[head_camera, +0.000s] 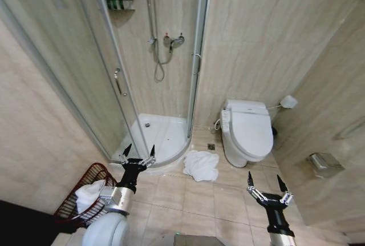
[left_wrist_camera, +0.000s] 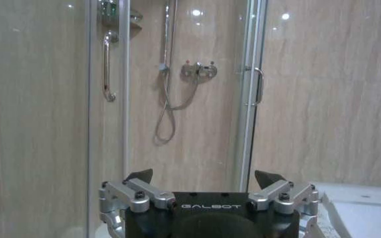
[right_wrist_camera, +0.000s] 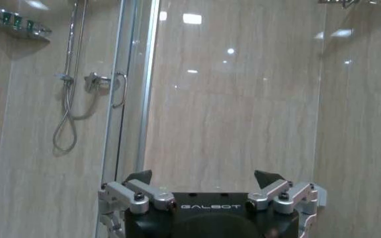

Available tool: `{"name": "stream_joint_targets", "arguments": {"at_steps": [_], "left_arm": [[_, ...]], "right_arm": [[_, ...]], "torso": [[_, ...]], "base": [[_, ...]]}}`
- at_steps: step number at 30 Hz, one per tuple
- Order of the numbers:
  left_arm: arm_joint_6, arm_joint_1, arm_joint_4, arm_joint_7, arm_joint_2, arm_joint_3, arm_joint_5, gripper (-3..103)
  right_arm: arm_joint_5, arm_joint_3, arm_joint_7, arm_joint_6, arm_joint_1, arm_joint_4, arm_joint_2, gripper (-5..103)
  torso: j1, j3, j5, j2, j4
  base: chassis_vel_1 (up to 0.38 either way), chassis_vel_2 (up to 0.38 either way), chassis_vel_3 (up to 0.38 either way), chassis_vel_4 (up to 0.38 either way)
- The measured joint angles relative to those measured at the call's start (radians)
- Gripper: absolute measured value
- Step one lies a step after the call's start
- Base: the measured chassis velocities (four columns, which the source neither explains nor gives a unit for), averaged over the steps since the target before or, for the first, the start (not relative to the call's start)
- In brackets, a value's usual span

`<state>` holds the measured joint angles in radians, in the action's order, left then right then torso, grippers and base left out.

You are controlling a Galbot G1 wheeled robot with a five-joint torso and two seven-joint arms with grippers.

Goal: Discard the used towel into the hamper.

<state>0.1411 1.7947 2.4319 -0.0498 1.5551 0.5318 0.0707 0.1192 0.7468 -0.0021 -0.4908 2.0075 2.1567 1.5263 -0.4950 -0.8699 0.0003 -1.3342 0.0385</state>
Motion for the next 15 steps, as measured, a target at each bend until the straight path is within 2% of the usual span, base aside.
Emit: {"name": "stream_joint_targets", "arguments": {"at_steps": [4, 9, 15], "left_arm": [[0.000, 0.000, 0.000, 0.000, -0.001, 0.001, 0.000, 100], [0.000, 0.000, 0.000, 0.001, -0.001, 0.001, 0.000, 100], [0.000, 0.000, 0.000, 0.001, -0.001, 0.000, 0.000, 100]], "right_arm": [[0.000, -0.001, 0.000, 0.000, 0.000, 0.000, 0.000, 100], [0.000, -0.001, 0.000, 0.000, 0.000, 0.000, 0.000, 100], [0.000, -0.001, 0.000, 0.000, 0.000, 0.000, 0.000, 100]], "torso": [[0.000, 0.000, -0.0015, 0.000, -0.0001], [0.000, 0.000, -0.0009, 0.000, -0.0001], [0.000, 0.000, -0.0003, 0.000, -0.0001]], "base": [[0.047, 0.044, -0.048, -0.014], [0.070, 0.067, -0.074, -0.041], [-0.020, -0.024, 0.017, 0.027]]}}
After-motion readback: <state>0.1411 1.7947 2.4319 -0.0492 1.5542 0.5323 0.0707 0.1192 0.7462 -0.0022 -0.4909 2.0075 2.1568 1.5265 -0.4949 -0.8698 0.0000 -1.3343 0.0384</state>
